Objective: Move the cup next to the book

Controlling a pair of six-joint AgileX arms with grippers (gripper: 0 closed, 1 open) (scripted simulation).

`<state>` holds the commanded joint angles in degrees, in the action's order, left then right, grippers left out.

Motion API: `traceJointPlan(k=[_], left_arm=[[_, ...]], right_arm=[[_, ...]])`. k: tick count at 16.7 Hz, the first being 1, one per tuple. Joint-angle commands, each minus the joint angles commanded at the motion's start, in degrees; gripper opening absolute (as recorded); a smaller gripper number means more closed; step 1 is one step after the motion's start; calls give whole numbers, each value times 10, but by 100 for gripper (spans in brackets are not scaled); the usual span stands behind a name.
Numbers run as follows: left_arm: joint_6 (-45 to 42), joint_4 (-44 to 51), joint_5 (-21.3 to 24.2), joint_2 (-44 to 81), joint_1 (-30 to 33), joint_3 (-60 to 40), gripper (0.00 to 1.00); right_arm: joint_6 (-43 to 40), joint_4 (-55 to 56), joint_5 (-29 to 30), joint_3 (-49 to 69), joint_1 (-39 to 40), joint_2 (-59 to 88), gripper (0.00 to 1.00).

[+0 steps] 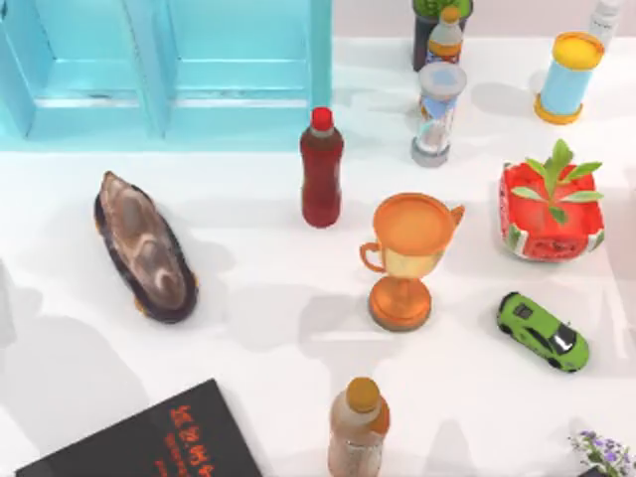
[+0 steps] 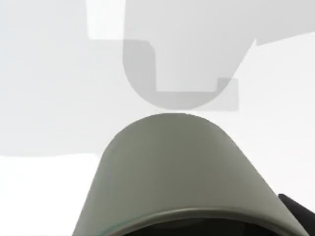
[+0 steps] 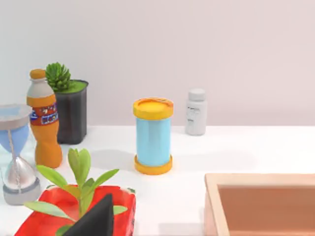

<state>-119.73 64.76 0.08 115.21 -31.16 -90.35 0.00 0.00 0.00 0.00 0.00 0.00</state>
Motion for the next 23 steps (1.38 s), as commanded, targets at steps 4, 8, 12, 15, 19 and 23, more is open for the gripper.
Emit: traceJointPlan(k=[4, 8, 12, 15, 19, 23], left_arm=[[145, 6, 0, -28, 64, 19, 0], [351, 17, 4, -68, 156, 61, 0], [620, 34, 14, -113, 261, 121, 0], [850, 43, 22, -154, 342, 169, 0], [1136, 43, 28, -218, 446, 227, 0], [1341, 32, 27, -286, 532, 272, 0]], right_arm=[[0, 0, 0, 0, 0, 0, 100], [0, 0, 0, 0, 0, 0, 100], [0, 0, 0, 0, 0, 0, 100], [0, 0, 0, 0, 0, 0, 100], [0, 0, 0, 0, 0, 0, 100], [0, 0, 0, 0, 0, 0, 100]])
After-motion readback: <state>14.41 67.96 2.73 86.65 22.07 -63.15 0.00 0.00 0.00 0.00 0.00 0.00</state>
